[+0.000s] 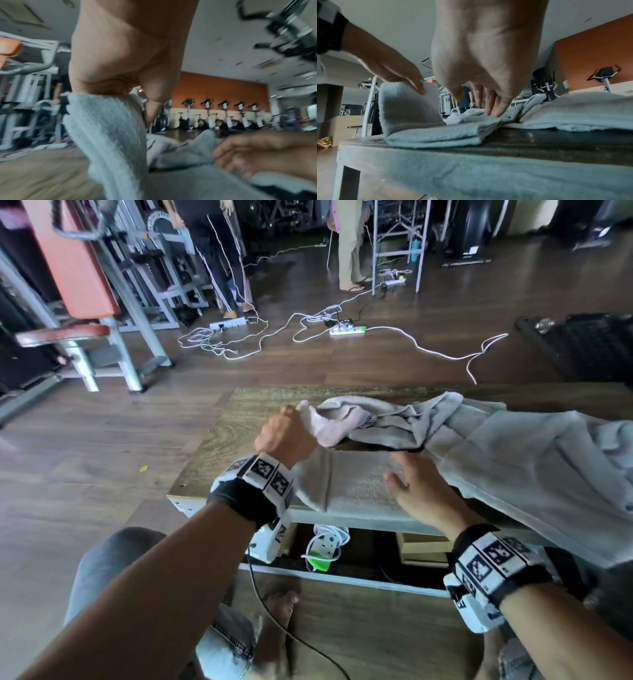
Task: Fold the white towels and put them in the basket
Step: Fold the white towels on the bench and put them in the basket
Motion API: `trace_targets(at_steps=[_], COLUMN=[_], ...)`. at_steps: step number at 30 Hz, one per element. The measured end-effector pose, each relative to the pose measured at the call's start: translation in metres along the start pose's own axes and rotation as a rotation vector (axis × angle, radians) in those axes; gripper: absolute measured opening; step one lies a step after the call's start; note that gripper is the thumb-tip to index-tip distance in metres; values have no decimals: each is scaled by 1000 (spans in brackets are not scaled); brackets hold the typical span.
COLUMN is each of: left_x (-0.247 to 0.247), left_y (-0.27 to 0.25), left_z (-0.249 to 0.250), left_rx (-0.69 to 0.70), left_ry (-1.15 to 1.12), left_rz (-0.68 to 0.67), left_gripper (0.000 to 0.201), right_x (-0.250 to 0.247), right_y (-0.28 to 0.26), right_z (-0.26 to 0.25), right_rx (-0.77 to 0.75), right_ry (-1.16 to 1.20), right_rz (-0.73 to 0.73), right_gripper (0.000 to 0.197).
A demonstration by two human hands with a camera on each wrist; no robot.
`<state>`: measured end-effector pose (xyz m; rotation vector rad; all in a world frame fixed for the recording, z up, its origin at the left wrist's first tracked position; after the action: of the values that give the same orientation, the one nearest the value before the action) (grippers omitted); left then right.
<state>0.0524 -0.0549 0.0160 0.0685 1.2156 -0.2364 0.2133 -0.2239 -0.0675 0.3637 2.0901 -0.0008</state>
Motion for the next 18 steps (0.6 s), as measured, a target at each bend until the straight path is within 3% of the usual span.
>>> trace_targets(at_steps=[3,5,8,10,13,15,18], left_x=[10,26,59,82,102,109,113], left_y=[-26,-42,-59,-65,-79,-84,-82], left_z=[47,62,58,47,35,30,28], left_rx=[110,156,214,268,420,515,575], left_ry=[-199,-237,-142,-35,110,125,24], left_rz=[-146,-224,-313,-356,-309,-239,-144], left_gripper=[65,59,53,68,84,76,38], right_x=[-12,-14,-13,-11,-5,-3,-2], right_y=[-5,-8,-11,-11,-12,-15,-16], right_z=[5,11,19,22,33,37,42], right_rx=[61,124,196,205,272,297,288], right_ry=[85,192,355,388,417,444,417], right_rz=[65,102,116,97,81,74,80], right_gripper=[28,30,33,35,39,38,35])
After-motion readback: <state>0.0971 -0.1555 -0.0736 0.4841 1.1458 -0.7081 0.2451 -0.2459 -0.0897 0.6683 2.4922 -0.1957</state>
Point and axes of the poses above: each hand's wrist, its own y-axis towards the middle knuckle, its own x-axis out of the palm, z = x × y, the point moved 4 cm from there along y, towards the middle knuckle, and after that the axes turned 12 degrees about -x, right-handed, at the moved point
